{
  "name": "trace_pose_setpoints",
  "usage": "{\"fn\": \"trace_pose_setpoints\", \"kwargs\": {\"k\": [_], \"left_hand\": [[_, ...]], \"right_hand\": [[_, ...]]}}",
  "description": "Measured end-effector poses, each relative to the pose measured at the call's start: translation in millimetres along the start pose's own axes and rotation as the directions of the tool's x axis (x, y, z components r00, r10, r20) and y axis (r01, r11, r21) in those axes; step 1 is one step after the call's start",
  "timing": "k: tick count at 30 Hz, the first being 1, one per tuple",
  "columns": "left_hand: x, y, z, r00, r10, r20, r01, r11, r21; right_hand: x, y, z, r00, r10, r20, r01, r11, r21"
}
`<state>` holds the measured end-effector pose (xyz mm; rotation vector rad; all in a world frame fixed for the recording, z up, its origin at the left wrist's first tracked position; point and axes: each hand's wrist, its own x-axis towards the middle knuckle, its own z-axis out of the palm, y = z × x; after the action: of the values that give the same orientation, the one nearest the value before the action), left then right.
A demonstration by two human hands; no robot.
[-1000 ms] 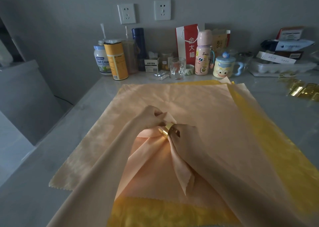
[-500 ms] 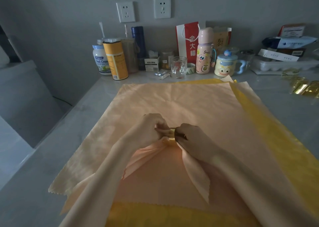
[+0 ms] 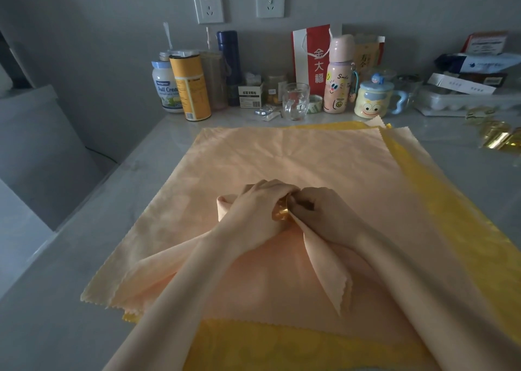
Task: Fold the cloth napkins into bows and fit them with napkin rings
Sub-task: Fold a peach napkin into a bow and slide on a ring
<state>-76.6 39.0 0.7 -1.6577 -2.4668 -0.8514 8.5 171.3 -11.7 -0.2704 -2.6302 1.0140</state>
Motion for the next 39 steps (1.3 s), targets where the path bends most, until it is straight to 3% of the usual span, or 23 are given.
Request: {"fn": "trace_pose_setpoints", "kwargs": {"k": [9, 12, 17, 22, 29, 34, 39], "left_hand": [[9, 9, 7, 0.988, 0.124, -0.091, -0.106, 0.977, 0.187], [10, 12, 9, 0.976, 0.178, -0.128, -0.143, 0.959, 0.245], [8, 16, 10, 0.954, 0.216, -0.208, -0.168, 0.959, 0.228], [10, 20, 7, 0.92, 0.293, -0.26, -0.219, 0.935, 0.277], [8, 6, 6, 0.928, 0.221, -0.301, -0.142, 0.954, 0.265], [4, -8, 2, 0.925, 0.241, -0.295, -0.165, 0.951, 0.261], [1, -8, 6, 0.905, 0.288, -0.312, -0.179, 0.925, 0.334]], "right_hand": [[-2, 0, -23, 0.986, 0.167, 0.02, -0.162, 0.916, 0.366], [-3, 0, -27, 0.986, 0.168, 0.024, -0.165, 0.919, 0.357], [-7, -8, -26, 0.984, 0.053, -0.167, -0.034, 0.993, 0.117], [-11, -16, -36, 0.982, 0.146, -0.119, -0.072, 0.875, 0.478], [-12, -10, -49, 0.947, 0.275, -0.169, -0.174, 0.875, 0.451], [-9, -3, -50, 0.913, 0.402, -0.073, -0.322, 0.817, 0.479], [-6, 4, -40, 0.917, 0.356, 0.179, -0.397, 0.772, 0.497]]}}
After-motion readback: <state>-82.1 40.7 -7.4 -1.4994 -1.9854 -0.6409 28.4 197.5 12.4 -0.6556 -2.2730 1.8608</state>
